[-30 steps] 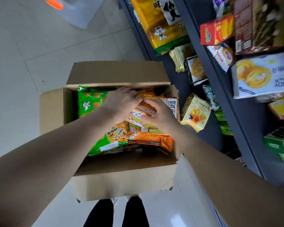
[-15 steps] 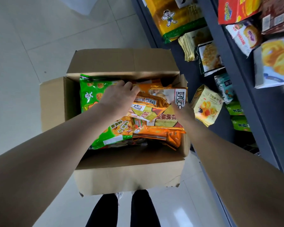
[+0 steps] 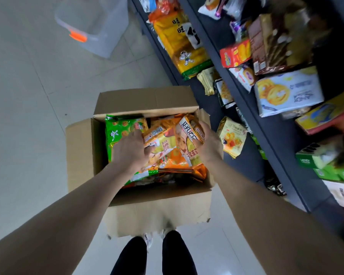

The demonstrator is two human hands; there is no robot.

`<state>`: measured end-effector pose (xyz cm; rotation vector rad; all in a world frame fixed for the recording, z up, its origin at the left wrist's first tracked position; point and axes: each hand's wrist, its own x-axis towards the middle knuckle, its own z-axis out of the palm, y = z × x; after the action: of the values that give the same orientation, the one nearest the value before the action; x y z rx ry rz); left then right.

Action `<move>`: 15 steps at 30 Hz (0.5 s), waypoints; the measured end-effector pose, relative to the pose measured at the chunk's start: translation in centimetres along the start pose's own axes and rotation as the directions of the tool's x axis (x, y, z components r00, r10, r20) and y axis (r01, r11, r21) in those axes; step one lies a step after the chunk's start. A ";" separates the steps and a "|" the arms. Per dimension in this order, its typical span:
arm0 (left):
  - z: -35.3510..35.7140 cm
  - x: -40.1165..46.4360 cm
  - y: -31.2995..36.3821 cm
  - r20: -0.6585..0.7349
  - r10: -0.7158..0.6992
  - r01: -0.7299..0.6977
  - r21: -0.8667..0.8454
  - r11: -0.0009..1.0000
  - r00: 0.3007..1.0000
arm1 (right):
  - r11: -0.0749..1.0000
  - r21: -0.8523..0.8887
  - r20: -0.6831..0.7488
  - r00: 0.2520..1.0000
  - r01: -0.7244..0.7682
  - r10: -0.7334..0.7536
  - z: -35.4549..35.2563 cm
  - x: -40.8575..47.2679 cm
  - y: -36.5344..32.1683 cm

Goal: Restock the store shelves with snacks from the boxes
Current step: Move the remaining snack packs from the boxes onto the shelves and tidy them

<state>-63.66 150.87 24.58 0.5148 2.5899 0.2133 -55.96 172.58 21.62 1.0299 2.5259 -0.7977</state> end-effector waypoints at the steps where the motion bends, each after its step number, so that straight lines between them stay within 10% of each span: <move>1: -1.3 -1.0 0.1 0.002 -0.025 0.025 -0.054 0.998 1.000 | 0.999 -0.033 -0.003 1.000 0.012 -0.012 -1.3 -1.6 -0.4; 15: -22.9 -13.7 6.7 -0.295 0.203 -0.227 -0.051 0.972 0.934 | 0.954 -0.194 -0.354 0.891 0.227 -0.284 -23.8 -19.3 -6.2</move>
<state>-61.64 150.29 52.01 0.7896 2.7856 0.5046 -48.43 172.52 52.00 0.8810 3.0476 -0.4971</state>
